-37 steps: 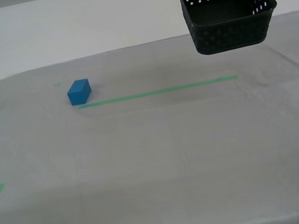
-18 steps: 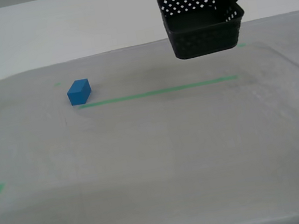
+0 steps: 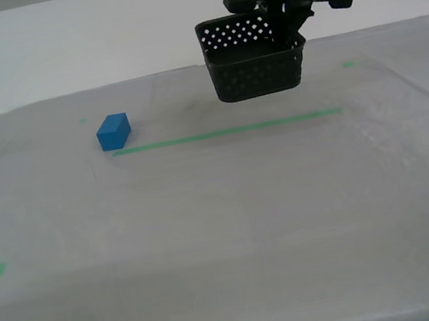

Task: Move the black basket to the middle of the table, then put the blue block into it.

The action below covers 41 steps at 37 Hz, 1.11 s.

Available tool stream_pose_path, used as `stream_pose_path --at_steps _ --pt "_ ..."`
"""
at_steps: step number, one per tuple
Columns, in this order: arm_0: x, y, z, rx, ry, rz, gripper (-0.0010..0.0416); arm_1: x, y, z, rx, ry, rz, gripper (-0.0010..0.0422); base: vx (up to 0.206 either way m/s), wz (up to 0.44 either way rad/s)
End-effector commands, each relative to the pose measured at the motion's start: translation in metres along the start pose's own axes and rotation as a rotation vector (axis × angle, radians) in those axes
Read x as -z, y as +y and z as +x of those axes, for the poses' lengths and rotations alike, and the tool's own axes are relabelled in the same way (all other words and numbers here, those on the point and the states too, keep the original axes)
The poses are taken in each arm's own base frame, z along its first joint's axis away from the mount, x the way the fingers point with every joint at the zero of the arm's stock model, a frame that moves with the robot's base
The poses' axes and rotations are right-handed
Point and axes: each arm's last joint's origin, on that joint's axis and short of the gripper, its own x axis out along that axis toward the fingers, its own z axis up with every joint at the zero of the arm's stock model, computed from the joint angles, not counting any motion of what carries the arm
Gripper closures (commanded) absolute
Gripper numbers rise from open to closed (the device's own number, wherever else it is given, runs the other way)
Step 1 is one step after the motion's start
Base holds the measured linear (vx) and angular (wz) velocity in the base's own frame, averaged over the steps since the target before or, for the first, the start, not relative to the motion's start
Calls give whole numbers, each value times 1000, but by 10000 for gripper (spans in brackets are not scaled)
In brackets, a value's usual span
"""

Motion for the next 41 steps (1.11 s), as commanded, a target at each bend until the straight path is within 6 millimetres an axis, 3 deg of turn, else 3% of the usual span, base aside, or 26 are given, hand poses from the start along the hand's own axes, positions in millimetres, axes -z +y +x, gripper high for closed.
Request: stream_pose_path --at_steps 1,21,41 --pt "-2 4 8 -7 23 10 406 -1 0 0 0 -6 1 412 0 0" --pt "-6 28 65 -16 67 30 406 -1 0 0 0 -6 1 412 0 0" --pt "-7 31 81 -33 33 108 406 -1 0 0 0 -6 1 412 0 0"
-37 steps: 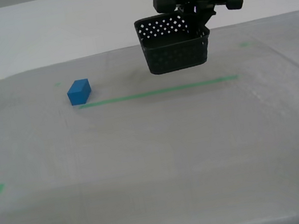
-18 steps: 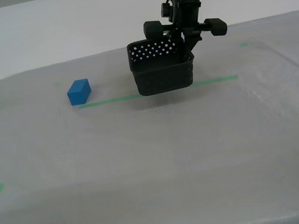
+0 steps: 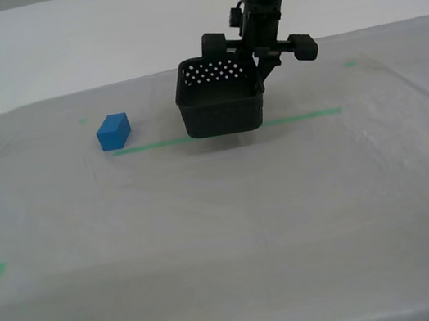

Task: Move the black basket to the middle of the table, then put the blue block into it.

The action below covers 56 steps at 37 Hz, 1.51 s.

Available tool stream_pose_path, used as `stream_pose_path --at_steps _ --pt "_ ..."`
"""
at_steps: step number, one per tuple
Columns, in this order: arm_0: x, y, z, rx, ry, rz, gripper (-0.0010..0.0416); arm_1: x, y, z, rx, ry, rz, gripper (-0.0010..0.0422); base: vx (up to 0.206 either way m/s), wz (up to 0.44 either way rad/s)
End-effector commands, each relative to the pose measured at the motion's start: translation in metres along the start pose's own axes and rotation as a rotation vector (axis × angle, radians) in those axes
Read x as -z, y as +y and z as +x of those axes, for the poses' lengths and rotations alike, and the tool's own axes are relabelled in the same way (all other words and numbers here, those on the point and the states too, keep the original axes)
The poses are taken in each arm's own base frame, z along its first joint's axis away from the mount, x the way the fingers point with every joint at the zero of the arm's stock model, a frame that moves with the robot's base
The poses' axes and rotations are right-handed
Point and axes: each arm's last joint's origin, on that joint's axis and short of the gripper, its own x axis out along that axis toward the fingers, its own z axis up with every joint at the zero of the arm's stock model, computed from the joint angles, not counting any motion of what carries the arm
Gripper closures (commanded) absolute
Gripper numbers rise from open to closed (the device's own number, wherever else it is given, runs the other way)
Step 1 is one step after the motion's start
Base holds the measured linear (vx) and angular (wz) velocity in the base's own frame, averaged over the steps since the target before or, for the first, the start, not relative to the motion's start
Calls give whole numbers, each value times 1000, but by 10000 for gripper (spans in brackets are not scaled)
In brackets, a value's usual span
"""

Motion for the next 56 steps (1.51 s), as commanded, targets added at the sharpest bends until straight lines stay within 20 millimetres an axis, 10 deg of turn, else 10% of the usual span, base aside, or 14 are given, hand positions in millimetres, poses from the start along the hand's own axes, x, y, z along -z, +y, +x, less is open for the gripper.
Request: stream_pose_path --at_steps 1,43,56 --pt "3 -2 8 9 15 3 406 -1 0 0 -1 -6 1 412 0 0" --pt "2 -4 35 20 17 -27 402 -1 0 0 -1 -7 1 412 0 0" --pt "4 -6 34 36 44 -46 332 -1 0 0 0 -6 2 412 0 0"
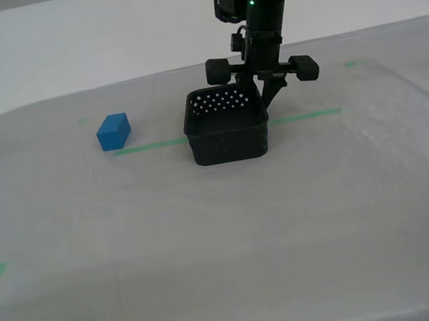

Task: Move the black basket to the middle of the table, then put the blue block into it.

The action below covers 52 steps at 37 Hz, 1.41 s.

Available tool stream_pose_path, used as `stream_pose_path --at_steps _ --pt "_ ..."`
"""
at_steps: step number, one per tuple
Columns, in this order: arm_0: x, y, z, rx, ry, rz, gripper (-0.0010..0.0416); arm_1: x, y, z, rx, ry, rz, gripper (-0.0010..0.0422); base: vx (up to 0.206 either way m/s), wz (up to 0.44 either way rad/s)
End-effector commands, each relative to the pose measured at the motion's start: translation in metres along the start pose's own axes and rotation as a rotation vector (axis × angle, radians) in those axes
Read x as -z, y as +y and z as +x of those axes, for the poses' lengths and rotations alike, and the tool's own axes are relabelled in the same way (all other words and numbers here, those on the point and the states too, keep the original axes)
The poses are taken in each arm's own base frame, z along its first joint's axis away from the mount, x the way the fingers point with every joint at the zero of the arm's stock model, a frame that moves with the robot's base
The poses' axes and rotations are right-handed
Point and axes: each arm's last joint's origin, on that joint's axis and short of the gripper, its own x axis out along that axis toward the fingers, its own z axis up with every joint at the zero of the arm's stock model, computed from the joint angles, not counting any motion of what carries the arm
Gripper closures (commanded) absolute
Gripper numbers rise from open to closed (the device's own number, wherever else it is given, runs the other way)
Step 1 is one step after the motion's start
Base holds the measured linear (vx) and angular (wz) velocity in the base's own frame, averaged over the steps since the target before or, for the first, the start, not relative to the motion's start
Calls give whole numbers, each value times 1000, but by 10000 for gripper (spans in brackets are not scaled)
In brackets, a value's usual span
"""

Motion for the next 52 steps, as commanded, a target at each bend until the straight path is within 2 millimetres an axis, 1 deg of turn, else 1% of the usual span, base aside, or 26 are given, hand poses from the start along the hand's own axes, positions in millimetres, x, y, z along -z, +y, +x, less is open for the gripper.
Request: stream_pose_path --at_steps 1,10,18,26,33,39,42,45,52 --pt "0 0 -1 2 1 -13 324 -1 0 0 0 -7 1 412 0 0" --pt "1 2 -4 1 0 -32 256 -1 0 0 0 -7 1 412 0 0" --pt "2 2 -9 3 6 -46 173 -1 0 0 0 -7 1 412 0 0" --pt "4 3 -18 -7 12 -50 87 -1 0 0 0 -7 2 412 0 0" --pt "5 5 -30 -21 12 -51 31 -1 0 0 0 -7 1 412 0 0" --pt "6 6 -43 -36 3 -60 3 -1 0 0 0 -7 2 412 0 0" --pt "7 7 -50 -40 -7 -70 8 -1 0 0 0 -7 1 412 0 0" --pt "9 7 -59 -37 -1 -77 4 -1 0 0 0 -8 2 412 0 0" --pt "16 6 -85 -6 -7 -116 6 -1 0 0 0 -7 1 412 0 0"
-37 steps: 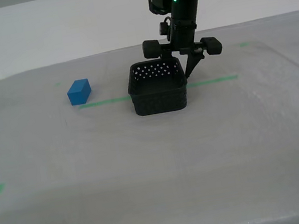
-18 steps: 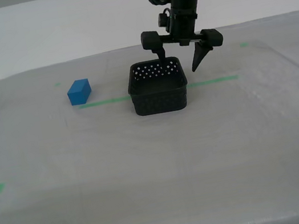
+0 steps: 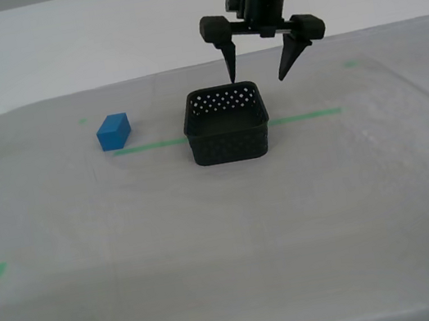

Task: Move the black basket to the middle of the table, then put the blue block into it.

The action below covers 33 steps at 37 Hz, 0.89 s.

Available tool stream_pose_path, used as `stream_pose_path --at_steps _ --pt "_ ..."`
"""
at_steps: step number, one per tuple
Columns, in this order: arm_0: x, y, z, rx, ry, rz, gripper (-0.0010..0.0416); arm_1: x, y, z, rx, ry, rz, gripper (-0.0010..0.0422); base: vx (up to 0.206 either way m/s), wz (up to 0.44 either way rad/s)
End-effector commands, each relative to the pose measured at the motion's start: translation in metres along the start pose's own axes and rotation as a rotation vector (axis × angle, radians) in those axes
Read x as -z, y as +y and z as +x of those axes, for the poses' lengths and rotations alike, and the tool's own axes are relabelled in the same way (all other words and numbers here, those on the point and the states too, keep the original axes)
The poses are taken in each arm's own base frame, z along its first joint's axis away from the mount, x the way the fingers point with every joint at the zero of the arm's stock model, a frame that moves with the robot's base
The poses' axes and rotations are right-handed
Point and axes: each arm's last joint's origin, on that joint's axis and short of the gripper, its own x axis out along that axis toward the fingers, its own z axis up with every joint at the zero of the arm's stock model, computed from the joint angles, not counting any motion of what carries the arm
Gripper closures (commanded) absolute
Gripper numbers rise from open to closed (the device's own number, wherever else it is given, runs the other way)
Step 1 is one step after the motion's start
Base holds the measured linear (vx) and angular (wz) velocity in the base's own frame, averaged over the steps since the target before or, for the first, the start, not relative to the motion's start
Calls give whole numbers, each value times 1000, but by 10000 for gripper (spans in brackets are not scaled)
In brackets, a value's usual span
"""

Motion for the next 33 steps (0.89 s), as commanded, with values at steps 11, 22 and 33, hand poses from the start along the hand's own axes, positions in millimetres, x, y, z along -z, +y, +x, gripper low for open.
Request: stream_pose_path --at_steps 11,22,33 --pt "15 -1 -52 106 -40 -28 5 -1 0 0 0 -7 1 412 0 0" --pt "25 -11 -79 199 -39 -54 5 -1 0 0 0 -7 1 412 0 0" --pt "28 -23 -111 197 -104 -43 5 -1 0 0 0 -7 1 412 0 0"
